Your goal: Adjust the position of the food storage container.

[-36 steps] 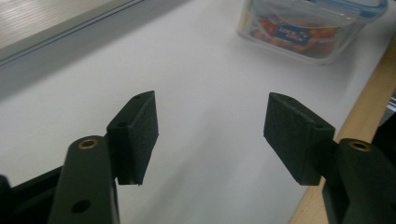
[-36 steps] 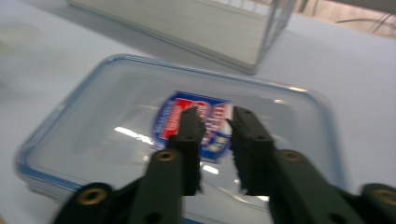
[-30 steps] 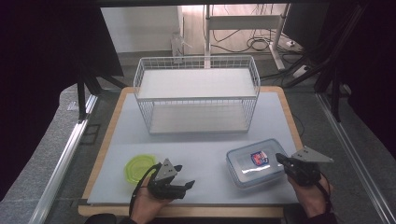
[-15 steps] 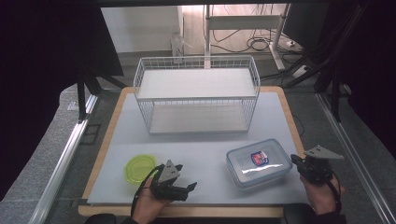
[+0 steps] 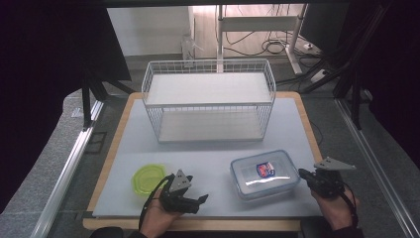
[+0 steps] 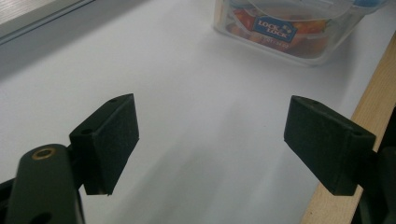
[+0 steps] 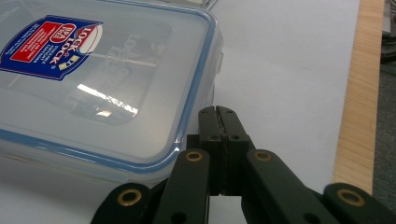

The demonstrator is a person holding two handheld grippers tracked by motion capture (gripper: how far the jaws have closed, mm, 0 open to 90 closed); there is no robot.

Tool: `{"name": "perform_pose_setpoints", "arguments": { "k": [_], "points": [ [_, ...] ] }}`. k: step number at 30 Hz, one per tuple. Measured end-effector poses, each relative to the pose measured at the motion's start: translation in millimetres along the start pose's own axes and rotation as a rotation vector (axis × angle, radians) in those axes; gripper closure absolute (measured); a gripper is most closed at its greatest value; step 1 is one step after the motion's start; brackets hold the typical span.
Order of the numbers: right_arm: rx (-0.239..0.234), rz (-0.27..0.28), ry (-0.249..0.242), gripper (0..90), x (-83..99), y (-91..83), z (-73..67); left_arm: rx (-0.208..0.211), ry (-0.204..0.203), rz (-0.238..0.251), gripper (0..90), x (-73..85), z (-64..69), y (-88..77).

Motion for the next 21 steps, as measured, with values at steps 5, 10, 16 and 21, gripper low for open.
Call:
{"name": "perform_pose_setpoints", "arguments": {
  "k": [5,10,16,21],
  "points": [
    [-0.04,0.002,0.002,90.0,-2.3,3.1,-13.9,0.002,-0.015,-0.013,17.3,-0.4,-0.3,-1.7],
    [-0.099,0.007,0.019,90.0,-4.9,7.6,-31.8,0.011,-0.012,-0.032,15.5,-0.4,1.4,-3.9],
    [-0.152,0.004,-0.01,90.0,-7.4,11.9,-53.1,0.015,0.007,-0.05,15.2,1.1,-0.9,-9.6],
    [-0.207,0.0,-0.048,90.0,-9.6,14.6,-75.2,0.018,0.017,-0.054,14.2,2.2,-2.1,-15.7]
  ]
}}
Point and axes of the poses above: each handheld gripper's, and its own axes: y roughly forward along the jaws, x roughly out of its underside, z roughly to its right, the point moved 10 cm from there along y, roughly forward along the jaws, and after that the axes turned 8 degrees about z, right-handed, at the moved point
